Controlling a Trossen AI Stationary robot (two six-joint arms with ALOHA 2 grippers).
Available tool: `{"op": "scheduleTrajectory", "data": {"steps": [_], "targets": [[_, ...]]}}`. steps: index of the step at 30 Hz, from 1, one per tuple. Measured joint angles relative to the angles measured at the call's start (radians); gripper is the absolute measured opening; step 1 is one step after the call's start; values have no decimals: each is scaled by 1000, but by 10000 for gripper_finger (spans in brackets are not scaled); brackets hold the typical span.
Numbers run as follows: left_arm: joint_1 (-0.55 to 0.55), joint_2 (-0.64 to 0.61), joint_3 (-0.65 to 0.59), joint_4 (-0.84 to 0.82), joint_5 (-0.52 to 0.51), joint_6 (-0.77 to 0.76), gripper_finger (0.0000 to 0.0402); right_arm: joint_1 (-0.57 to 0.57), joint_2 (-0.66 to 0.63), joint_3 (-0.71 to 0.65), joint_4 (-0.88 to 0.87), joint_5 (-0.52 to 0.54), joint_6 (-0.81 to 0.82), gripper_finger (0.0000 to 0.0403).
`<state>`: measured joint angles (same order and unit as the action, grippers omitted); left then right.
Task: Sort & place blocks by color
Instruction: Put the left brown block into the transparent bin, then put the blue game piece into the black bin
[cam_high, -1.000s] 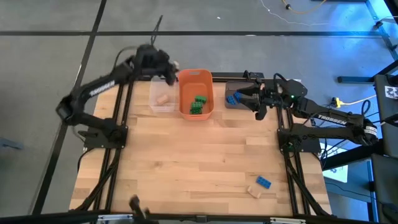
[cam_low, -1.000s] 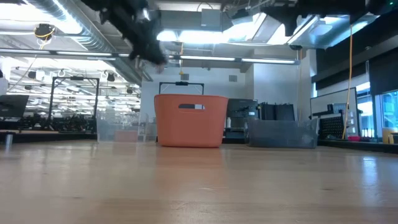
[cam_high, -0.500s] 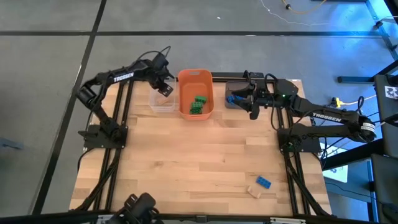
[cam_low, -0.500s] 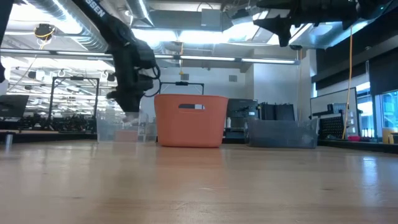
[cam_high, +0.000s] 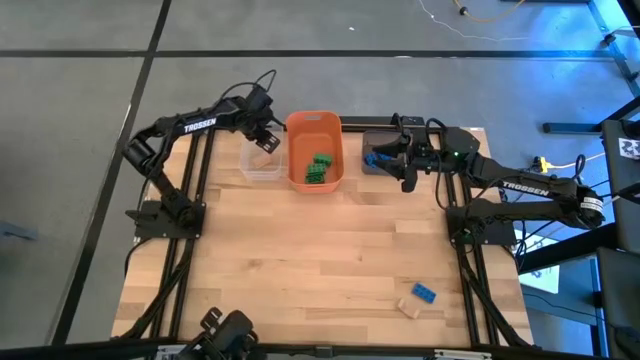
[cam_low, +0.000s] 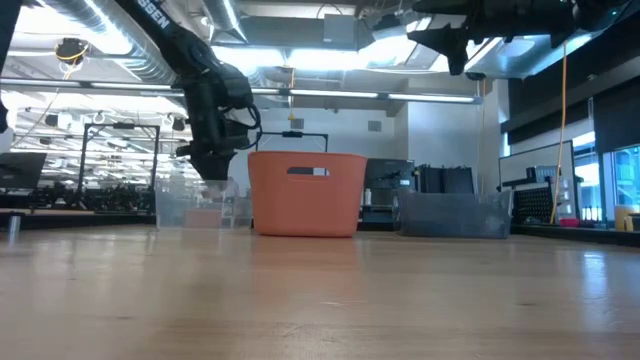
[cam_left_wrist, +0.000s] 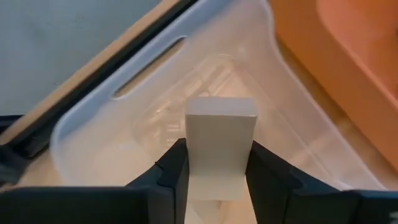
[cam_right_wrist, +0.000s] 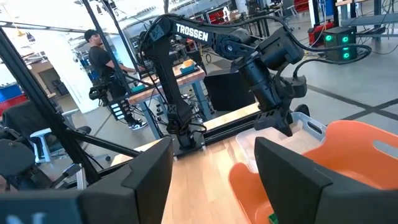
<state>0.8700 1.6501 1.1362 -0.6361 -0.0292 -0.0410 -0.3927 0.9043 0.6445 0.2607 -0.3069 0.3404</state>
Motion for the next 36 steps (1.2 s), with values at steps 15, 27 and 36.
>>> {"op": "scheduleTrajectory", "data": {"steps": [15,27,36], "targets": [[3,0,0,1,0,-11,277,0,0,0,0,2,25,227],[-43,-211,0,149,246,-97,277,0,0,0,2,1,51,227],[-240,-573,-211,581,239,-302,277,0,0,0,2,-10,80,227]]}}
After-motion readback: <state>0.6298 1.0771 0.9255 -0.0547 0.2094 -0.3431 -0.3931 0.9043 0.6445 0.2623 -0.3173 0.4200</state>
